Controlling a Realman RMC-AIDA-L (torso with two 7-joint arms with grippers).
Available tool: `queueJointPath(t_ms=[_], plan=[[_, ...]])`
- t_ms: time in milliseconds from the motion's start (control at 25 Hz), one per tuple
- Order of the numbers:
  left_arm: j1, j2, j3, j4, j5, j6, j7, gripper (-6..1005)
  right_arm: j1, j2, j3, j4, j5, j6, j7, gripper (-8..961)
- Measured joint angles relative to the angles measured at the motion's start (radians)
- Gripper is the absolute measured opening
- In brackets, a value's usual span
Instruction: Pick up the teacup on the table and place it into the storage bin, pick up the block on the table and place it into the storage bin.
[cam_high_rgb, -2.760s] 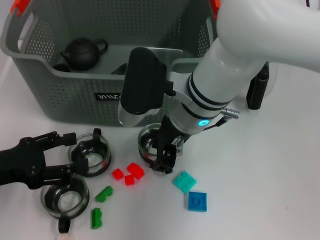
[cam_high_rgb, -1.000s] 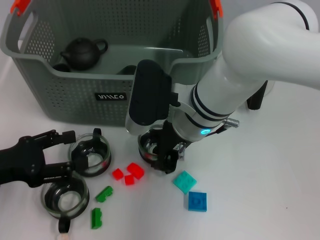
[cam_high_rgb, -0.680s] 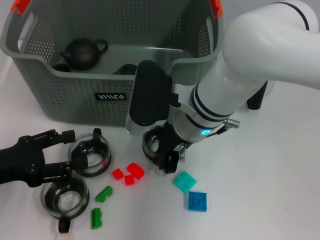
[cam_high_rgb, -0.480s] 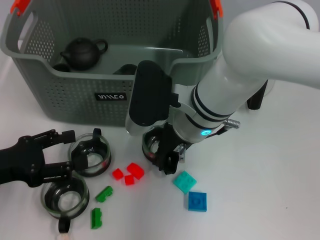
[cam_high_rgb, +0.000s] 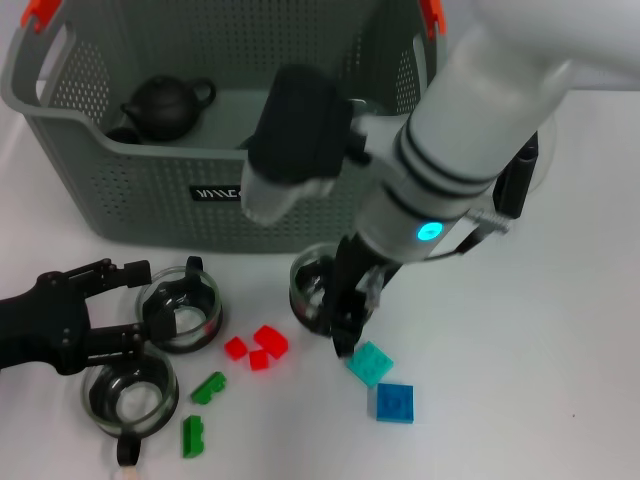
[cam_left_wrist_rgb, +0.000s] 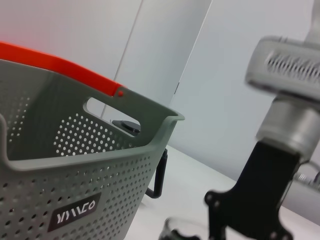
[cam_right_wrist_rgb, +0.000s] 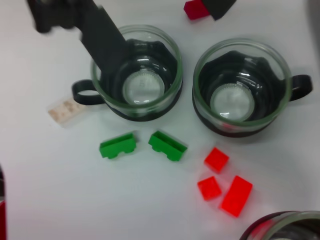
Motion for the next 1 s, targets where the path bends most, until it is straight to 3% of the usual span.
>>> queueJointPath(t_ms=[320,560,760,960,1000], plan=[[0.001,-0.001,-0.001,0.011,0.0,-0.014,0.011,905,-0.026,-0.001,0.327,-0.295,-0.007,-0.312,0.033,51],[0.0,-0.001,-0.002,0.012,0.0,-0.015,0.011,905,-0.008,-0.006,0.551,-0.398,0.039,-0.384,0.007,51],[-0.001,-0.001,-0.002,0.012,0.0,-0.016,0.011,904,0.006,-0.013,0.691,-0.403,0.032,-0.32,-0.034,51],[-0.009,-0.001,-0.002,0.014,0.0,-0.016,0.01,904,0.019,-0.02,0.689,-0.298,-0.049,-0.058,-0.071,50],[-0.01,-0.002,-0.002,0.014,0.0,-0.015,0.009,904,0.019,-0.02,0.689,-0.298,-0.049,-0.058,-0.071,50]])
